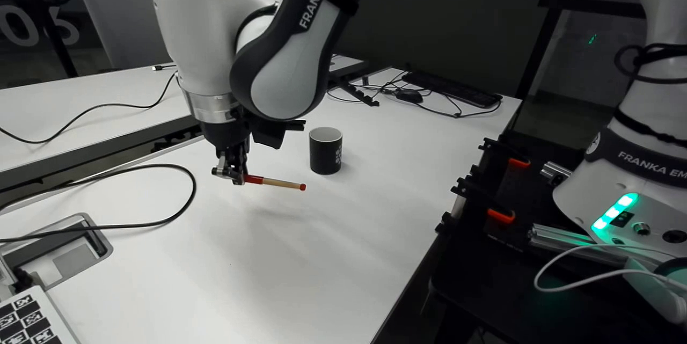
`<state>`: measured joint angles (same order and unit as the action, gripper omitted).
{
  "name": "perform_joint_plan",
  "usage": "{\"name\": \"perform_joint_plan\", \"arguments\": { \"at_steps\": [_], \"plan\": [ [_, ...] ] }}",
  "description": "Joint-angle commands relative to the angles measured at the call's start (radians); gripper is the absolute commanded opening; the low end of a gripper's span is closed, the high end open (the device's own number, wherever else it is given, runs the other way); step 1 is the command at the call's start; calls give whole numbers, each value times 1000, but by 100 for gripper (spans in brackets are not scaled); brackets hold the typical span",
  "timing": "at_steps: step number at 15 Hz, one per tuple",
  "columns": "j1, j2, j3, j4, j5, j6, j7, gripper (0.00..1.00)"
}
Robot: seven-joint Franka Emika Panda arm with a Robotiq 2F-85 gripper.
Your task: Pick up the pen and put it in the mug
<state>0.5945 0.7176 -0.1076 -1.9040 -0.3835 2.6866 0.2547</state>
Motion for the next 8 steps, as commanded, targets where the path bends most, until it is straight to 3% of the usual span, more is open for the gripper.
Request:
{"name": "perform_joint_plan", "arguments": {
  "at_steps": [1, 5, 8],
  "plan": [
    [78, -77, -104, -88, -98, 125, 155, 5],
    [210, -87, -287, -143, -146, 319, 308, 5],
    [327, -77, -422, -184, -95, 358, 319, 5]
  ]
}}
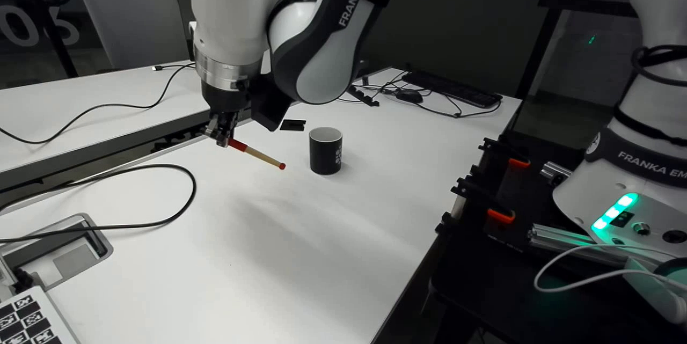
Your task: Pick up the pen and put it in the mug
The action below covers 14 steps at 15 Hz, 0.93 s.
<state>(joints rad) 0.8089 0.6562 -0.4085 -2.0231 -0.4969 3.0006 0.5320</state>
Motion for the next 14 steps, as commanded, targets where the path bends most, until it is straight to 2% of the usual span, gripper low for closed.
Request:
{"name": "perform_joint_plan", "arguments": {
  "at_steps": [1, 3, 6, 7, 10, 12, 14],
  "plan": [
    [59, 5, -61, -19, 60, 19, -33, 19],
    [105, 6, -109, -39, 64, 27, -19, 19],
    [117, 6, -118, -45, 64, 28, -10, 19],
    [117, 6, -119, -45, 64, 28, -10, 5],
    [214, 59, -256, -45, 87, 203, 48, 5],
    [298, 111, -365, -69, 215, 358, 21, 5],
    [351, 159, -420, -103, 391, 485, -19, 5]
  ]
}}
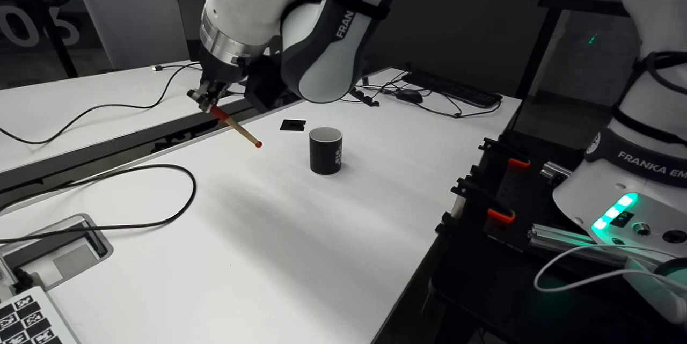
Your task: Pick up the pen and put it in the mug
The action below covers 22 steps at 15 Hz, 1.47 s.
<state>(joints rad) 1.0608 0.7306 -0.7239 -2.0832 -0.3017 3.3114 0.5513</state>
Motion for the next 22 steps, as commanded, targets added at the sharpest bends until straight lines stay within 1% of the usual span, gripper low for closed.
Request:
{"name": "perform_joint_plan", "arguments": {
  "at_steps": [1, 2, 3, 5, 6, 9, 11, 12, 13, 14, 17, 18, 19, 22],
  "plan": [
    [113, 95, -106, -67, 277, 205, -57, 5],
    [115, 98, -90, -89, 356, 234, -96, 5],
    [126, 75, -69, -48, 433, 153, -141, 5],
    [142, 72, -46, -75, 570, 154, -214, 5],
    [159, 74, -48, -77, 621, 149, -238, 5],
    [211, 58, -66, -115, 715, 144, -302, 5],
    [257, 58, -96, -160, 779, 144, -318, 5],
    [277, 60, -109, -181, 805, 143, -323, 5],
    [215, 73, -58, -116, 782, 143, -324, 5],
    [223, 73, -62, -126, 790, 143, -326, 19],
    [218, 73, -53, -121, 790, 143, -326, 19],
    [217, 73, -53, -121, 790, 143, -327, 5],
    [215, 82, -58, -112, 807, 143, -313, 5],
    [242, 98, -94, -132, 880, 142, -290, 5]
  ]
}}
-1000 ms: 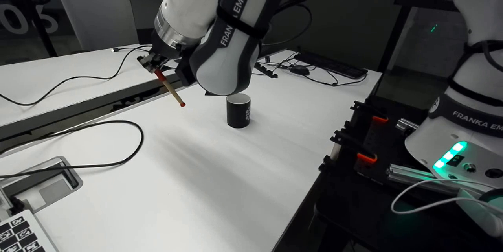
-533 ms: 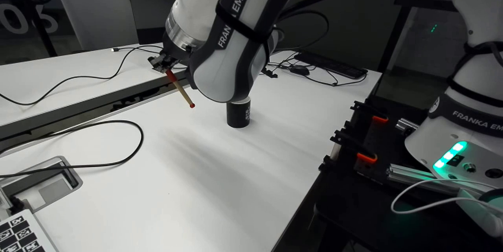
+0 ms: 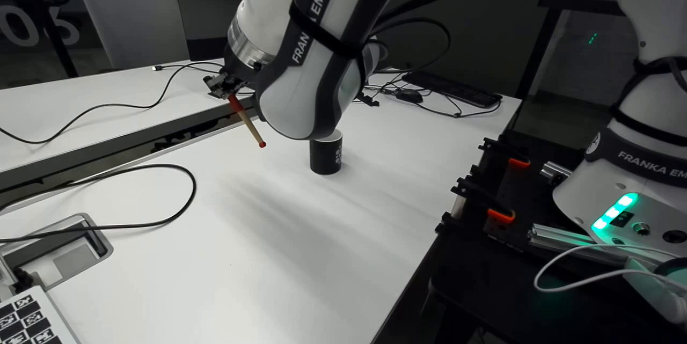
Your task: Pick up the pen and put it in the mug
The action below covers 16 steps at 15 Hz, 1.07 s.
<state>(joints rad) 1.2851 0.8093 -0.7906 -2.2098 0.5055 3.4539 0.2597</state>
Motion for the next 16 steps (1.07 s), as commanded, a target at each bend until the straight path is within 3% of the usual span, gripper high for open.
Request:
{"name": "perform_joint_plan", "arguments": {
  "at_steps": [1, 6, 10, 16],
  "plan": [
    [27, 19, -38, -21, 95, 0, 4, 5],
    [75, 28, -98, -86, 218, -2, -2, 5],
    [160, 73, -183, -143, 321, -26, 24, 5],
    [281, 197, -274, -143, 497, -171, 58, 5]
  ]
}}
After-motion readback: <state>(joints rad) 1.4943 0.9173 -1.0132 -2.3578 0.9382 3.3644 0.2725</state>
